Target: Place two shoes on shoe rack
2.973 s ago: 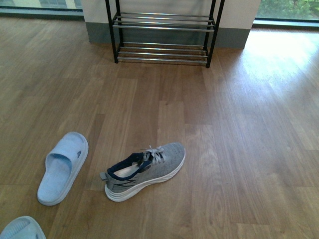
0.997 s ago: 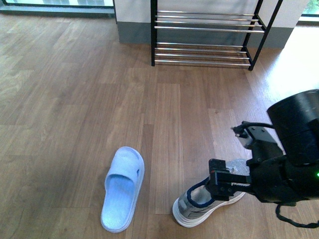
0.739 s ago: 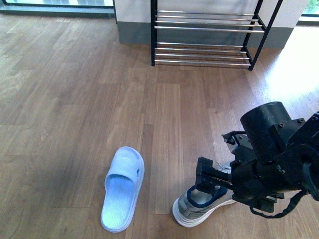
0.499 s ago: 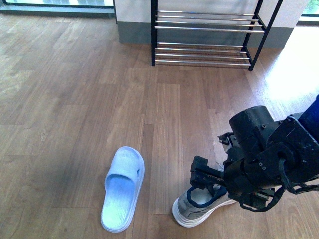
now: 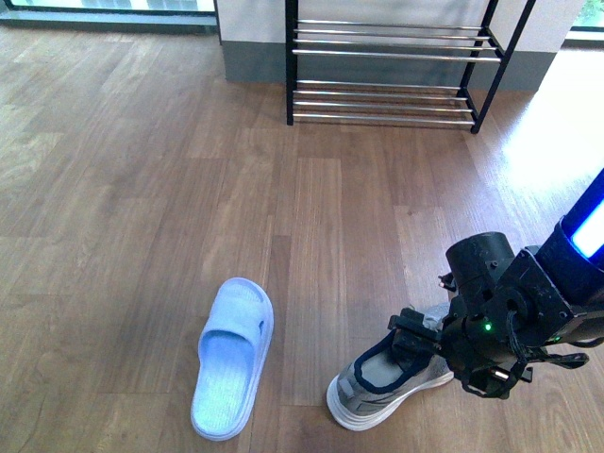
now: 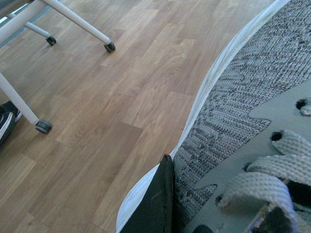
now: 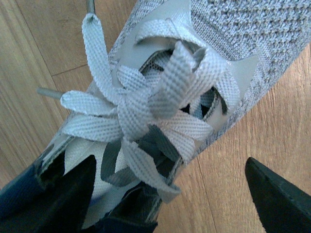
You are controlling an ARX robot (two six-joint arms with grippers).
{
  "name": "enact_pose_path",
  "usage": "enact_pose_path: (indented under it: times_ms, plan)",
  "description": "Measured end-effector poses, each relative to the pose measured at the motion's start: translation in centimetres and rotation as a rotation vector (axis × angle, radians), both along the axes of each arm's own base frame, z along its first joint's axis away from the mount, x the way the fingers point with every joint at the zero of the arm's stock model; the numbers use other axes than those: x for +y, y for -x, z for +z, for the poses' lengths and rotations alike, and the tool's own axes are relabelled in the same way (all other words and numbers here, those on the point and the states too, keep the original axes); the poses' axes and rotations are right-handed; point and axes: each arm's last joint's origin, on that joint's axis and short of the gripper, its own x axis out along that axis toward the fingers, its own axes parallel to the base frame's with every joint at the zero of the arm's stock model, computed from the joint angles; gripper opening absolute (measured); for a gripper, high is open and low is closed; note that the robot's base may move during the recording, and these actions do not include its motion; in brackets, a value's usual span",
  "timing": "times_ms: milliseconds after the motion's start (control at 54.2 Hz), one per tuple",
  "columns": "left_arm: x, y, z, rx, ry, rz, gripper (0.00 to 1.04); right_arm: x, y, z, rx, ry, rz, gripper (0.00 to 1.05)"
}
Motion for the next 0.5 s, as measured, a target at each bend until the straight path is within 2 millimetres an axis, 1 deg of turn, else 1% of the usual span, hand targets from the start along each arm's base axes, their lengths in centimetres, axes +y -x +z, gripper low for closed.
enact_pose_path:
  times_ms: [55, 92, 148, 295, 388, 443, 499]
  plan:
    - [0.0, 0.0, 0.0, 0.0, 0.0, 0.0, 0.02, -0.11, -0.04, -0.1, -0.004, -0.006, -0.018, 0.67]
    - [0.0, 0.0, 0.0, 0.0, 0.0, 0.0, 0.02, -0.18, -0.13, -0.15, -0.002, -0.016, -0.042, 0.59]
    - [0.0, 0.0, 0.0, 0.0, 0.0, 0.0, 0.02, -0.19, -0.17, -0.2, -0.004, -0.025, -0.055, 0.52]
    - [0.0, 0.0, 0.0, 0.0, 0.0, 0.0, 0.02, -0.18, -0.17, -0.43, 0.001, -0.023, -0.081, 0.31]
    - [0.0, 0.0, 0.0, 0.0, 0.0, 0.0, 0.02, 0.0, -0.04, -0.61, 0.004, -0.001, -0.082, 0.14]
    - [0.0, 0.0, 0.0, 0.0, 0.0, 0.0, 0.02, 0.19, 0.08, -0.67, -0.006, 0.05, -0.065, 0.02]
    - [0.0, 0.0, 0.0, 0.0, 0.0, 0.0, 0.02, 0.4, 0.35, -0.73, -0.01, 0.085, -0.038, 0.01]
